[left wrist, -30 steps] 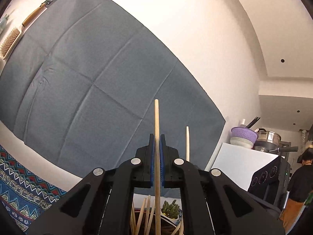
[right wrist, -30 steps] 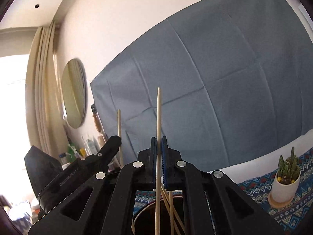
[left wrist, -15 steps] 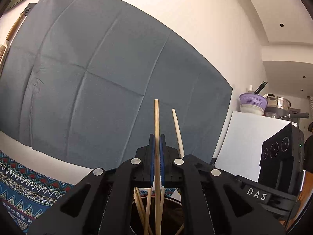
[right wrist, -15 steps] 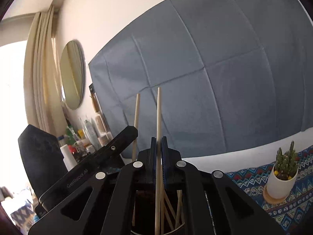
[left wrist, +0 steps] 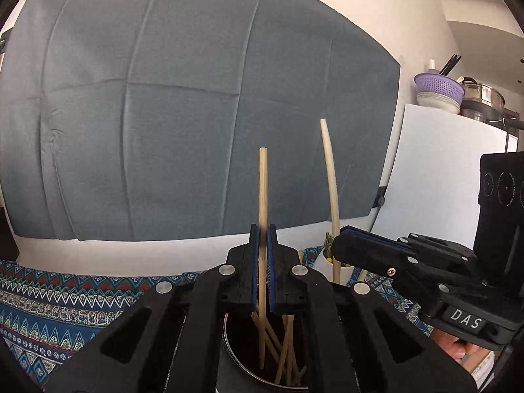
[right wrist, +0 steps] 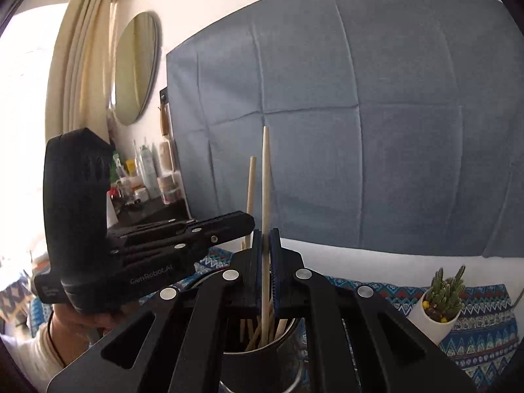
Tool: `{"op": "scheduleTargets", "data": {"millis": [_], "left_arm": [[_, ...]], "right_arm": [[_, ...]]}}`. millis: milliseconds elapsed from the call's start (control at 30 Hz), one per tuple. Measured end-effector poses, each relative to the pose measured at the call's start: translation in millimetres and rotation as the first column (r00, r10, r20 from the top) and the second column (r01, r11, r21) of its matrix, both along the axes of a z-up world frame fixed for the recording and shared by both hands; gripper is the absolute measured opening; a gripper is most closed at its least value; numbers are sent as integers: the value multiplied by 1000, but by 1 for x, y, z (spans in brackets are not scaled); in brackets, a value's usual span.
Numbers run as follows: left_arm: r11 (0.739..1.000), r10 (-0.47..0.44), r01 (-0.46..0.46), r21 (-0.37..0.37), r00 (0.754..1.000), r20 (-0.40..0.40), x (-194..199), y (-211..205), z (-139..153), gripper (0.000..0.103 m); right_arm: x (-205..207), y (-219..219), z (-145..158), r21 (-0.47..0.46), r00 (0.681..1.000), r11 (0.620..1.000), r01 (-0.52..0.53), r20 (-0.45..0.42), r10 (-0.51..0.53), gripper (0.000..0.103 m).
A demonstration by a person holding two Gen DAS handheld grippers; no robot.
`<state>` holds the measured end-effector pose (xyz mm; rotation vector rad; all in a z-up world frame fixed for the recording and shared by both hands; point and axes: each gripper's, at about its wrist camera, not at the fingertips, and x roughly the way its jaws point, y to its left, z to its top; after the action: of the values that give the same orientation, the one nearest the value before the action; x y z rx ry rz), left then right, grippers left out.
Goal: Organize utensils
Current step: 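Open the left tool over the holder while the right tool opens, releasing both sticks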
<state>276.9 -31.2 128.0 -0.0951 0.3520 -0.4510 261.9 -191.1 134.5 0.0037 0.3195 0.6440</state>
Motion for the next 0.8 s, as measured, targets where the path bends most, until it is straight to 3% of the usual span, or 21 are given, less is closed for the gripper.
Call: {"op": "scheduleTargets", "data": {"millis": [267, 400, 467, 533, 567, 600, 733, 767, 800], "left_arm": [[1000, 15, -14, 12, 997, -80, 6, 9, -3, 5], [999, 24, -22, 27, 997, -73, 4, 12, 1, 5], [1000, 25, -24, 16, 997, -68, 3, 17, 3, 14], [1000, 30, -30, 1, 997, -69, 1, 22, 6, 32], [999, 36, -37, -5, 997, -61, -1, 25, 7, 36], [999, 43, -44, -8, 998, -54, -2, 27, 9, 40], [997, 64, -65, -29, 997, -35, -6, 38, 14, 63], [997, 69, -70, -34, 997, -33, -6, 39, 14, 69], [996, 77, -78, -35, 996, -34, -6, 40, 15, 80]], "right_arm": [[-4, 13, -3, -138, 1000, 990, 5, -11, -7, 5], [0, 14, -2, -129, 1000, 991, 21, -3, -22, 7], [-1, 10, -2, -127, 999, 991, 45, 9, -44, 9], [-3, 5, 0, -119, 998, 991, 64, 22, -62, 26], [-5, -1, 0, -109, 997, 991, 75, 30, -72, 43], [-6, -4, 1, -93, 996, 992, 84, 42, -80, 51], [-13, -15, 8, -64, 990, 991, 117, 92, -111, 61], [-16, -17, 9, -61, 984, 988, 139, 118, -131, 68], [-18, -19, 11, -55, 978, 985, 162, 145, -153, 79]]}}
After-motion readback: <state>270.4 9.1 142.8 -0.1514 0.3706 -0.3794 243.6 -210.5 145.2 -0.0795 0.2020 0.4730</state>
